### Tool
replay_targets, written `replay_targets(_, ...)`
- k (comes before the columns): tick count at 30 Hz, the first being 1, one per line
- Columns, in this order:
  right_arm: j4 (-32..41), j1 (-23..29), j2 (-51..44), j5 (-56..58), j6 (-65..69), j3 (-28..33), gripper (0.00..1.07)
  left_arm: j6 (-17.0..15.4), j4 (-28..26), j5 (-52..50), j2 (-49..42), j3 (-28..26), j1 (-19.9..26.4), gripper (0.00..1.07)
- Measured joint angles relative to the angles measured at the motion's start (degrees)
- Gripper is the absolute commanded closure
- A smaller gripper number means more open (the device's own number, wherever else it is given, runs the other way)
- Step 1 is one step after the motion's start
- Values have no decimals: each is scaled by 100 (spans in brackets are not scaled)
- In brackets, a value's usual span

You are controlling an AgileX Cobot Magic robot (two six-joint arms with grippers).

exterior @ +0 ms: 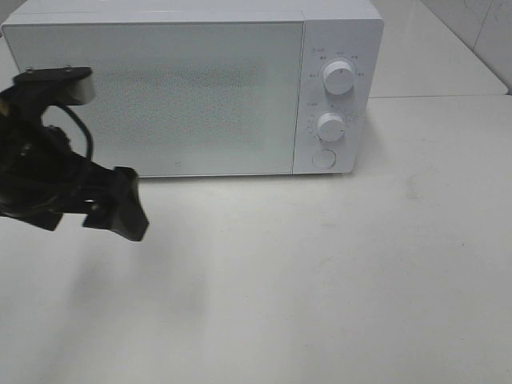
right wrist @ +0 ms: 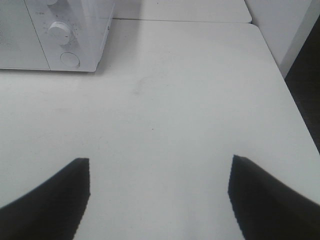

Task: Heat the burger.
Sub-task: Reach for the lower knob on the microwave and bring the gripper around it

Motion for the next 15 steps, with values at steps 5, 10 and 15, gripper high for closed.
replay_targets(5,0,0,0,0,0,0,32,80,69,905,-229,0,1140,8)
replay_targets(10,0,0,0,0,0,0,32,195,235,1828,-464,0,1925,8)
replay_targets(15,0,0,0,0,0,0,32,218,647,2561,-773,0,2544,8)
